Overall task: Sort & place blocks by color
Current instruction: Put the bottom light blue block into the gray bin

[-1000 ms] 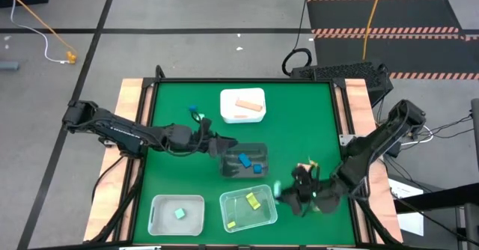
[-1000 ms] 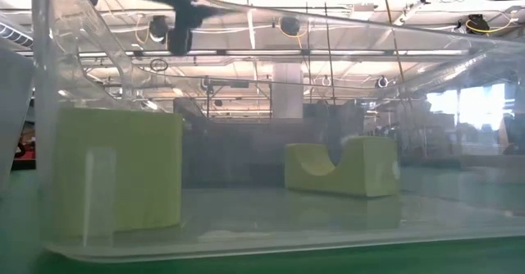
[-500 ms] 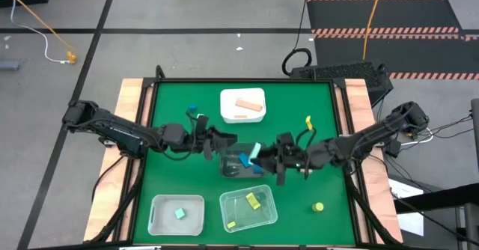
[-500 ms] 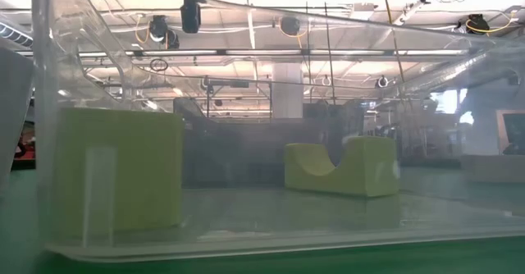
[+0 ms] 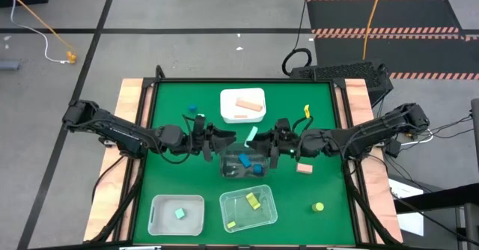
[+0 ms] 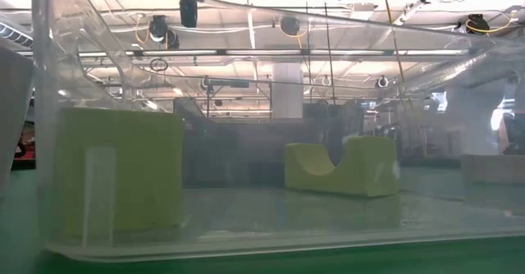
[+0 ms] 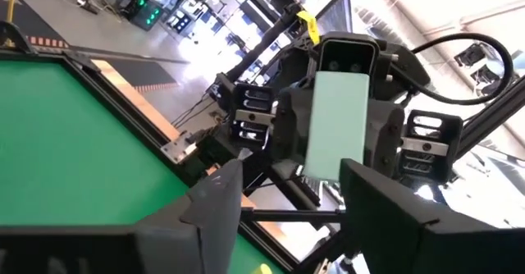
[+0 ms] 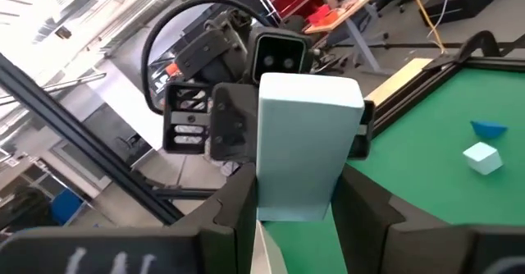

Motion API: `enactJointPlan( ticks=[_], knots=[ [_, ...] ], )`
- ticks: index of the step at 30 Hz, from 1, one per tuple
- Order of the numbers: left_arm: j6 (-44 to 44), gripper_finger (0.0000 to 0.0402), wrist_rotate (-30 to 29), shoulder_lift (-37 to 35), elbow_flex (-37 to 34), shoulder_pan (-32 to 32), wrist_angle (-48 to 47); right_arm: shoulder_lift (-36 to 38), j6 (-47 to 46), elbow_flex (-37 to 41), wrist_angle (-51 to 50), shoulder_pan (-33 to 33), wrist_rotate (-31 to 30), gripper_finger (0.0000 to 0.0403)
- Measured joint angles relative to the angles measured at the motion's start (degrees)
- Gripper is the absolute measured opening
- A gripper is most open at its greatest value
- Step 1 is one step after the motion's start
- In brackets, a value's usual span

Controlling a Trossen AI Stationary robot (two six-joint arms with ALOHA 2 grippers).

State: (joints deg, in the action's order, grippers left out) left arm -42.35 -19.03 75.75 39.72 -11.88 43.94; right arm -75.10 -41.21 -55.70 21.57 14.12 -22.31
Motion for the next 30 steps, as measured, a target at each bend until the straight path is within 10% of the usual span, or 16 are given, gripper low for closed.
enactJointPlan(
  ticks=[14, 30],
  knots=[
    [1.4, 0.0328, 0.0, 0.0, 0.0, -1.9, -1.0, -12.3, -7.6, 0.0, 10.9, -2.3, 4.8, 0.0109],
    [0.7, 0.0286, -0.5, 0.0, 0.0, -1.8, -3.9, -14.1, -9.1, 0.0, 15.9, -5.1, 15.0, 0.0109]
  ],
)
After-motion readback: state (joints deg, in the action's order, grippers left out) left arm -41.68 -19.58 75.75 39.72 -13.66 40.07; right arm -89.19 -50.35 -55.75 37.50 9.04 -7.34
